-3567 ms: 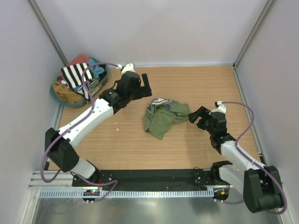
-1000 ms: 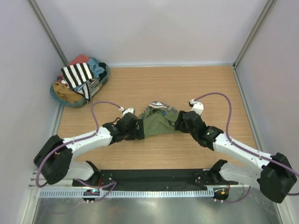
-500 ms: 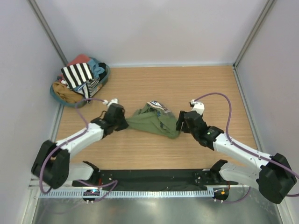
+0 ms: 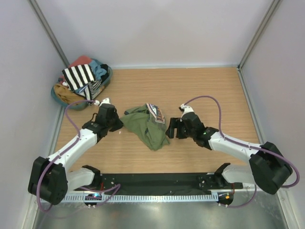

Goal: Fold and stack the tank tops

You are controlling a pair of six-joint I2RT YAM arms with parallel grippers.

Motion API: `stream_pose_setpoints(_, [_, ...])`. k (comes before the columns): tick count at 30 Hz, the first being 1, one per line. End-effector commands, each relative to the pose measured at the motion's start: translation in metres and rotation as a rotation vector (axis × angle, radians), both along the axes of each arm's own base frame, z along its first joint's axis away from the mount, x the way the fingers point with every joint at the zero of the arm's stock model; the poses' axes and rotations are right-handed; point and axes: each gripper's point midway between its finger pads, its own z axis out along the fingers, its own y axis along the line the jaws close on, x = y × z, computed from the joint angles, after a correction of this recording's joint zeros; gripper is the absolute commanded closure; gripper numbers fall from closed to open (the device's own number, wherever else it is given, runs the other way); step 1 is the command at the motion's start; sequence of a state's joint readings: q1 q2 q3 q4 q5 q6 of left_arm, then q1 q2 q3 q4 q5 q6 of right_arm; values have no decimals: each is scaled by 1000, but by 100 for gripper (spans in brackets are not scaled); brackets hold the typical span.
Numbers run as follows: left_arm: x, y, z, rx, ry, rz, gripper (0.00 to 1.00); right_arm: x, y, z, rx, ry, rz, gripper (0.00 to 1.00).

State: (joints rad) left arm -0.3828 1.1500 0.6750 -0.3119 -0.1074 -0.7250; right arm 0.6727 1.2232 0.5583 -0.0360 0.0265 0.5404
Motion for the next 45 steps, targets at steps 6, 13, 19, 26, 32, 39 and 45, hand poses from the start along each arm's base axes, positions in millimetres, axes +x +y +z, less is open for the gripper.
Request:
stream_pose_setpoints(6, [1, 5, 13, 21, -38, -18, 100, 16, 72, 37, 71, -75, 232, 30])
stream_pose_setpoints(13, [-4, 6, 10, 28, -39, -35, 100, 17, 106, 47, -217, -163, 231, 37])
stream_pose_setpoints(19, [-5, 8, 5, 47, -29, -50, 100, -3, 128, 34, -304, -172, 285, 51])
stream_pose_setpoints(26, [-5, 4, 4, 28, -49, -64, 100, -7, 138, 18, -410, -173, 333, 57])
stream_pose_setpoints(32, [-6, 5, 1, 34, -44, -62, 100, 2, 139, 7, -483, -186, 333, 47])
stream_pose_setpoints(39, [-5, 7, 1, 45, -47, -60, 100, 24, 123, -4, -651, -229, 265, 68])
stream_pose_setpoints(45, [-3, 10, 2, 55, -47, -46, 100, 31, 109, 34, -582, -306, 138, 93])
